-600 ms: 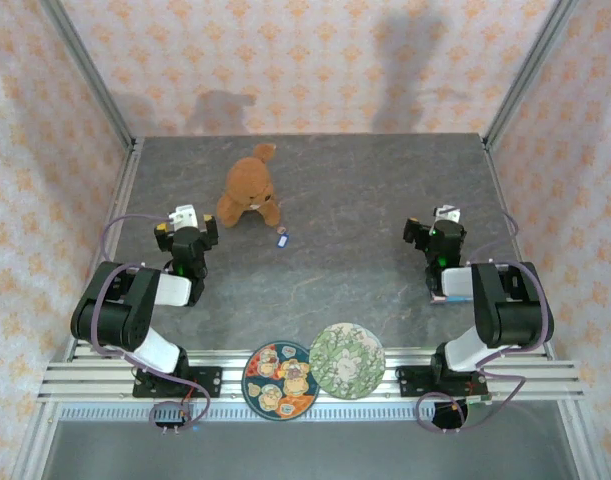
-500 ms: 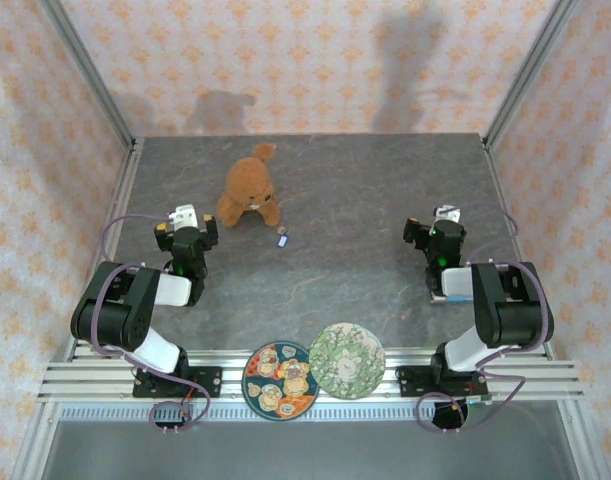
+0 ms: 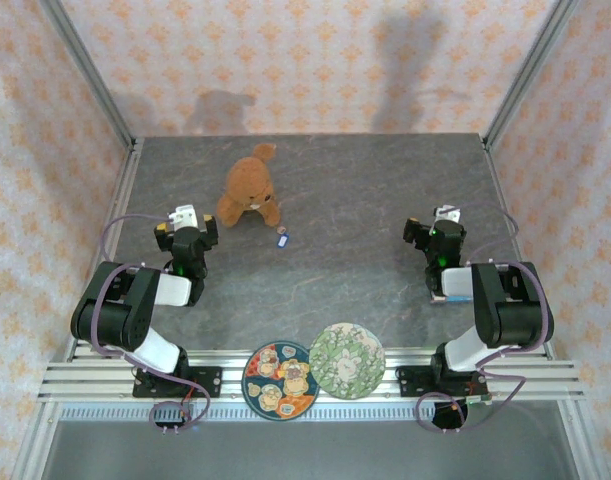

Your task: Remove the keys from the keyring

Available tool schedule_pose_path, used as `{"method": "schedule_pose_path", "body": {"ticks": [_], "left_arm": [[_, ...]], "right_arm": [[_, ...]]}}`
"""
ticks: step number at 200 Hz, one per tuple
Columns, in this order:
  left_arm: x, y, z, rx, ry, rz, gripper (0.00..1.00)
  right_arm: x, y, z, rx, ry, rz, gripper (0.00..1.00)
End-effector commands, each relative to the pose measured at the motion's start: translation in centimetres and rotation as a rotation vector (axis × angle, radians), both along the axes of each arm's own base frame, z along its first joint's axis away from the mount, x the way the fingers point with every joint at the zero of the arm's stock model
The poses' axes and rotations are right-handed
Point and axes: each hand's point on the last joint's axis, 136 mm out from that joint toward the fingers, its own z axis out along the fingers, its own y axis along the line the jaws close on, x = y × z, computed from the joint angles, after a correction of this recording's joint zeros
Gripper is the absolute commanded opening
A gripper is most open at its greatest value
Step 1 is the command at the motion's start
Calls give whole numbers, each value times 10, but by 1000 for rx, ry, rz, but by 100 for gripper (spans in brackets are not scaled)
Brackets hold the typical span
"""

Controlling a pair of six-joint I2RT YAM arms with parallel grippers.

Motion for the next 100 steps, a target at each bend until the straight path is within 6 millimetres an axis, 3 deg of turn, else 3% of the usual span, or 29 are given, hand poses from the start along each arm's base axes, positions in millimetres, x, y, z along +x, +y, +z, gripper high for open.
{"method": "schedule_pose_path", "body": {"ticks": [1,74,90,100], "left_arm": [[1,4,8,-1,-30,20,100],[3,6,9,-17,-36,22,100],[-1,12,10,-15,-30,57,100],[-3,6,11,-23,-24,17,100]], "right_arm": [[6,0,15,7,-44,-11,99],[6,-1,14,8,-45,-12,99],[8,0,21,9,-27,-8,99],[9,4,31,10,-9,17,99]]}}
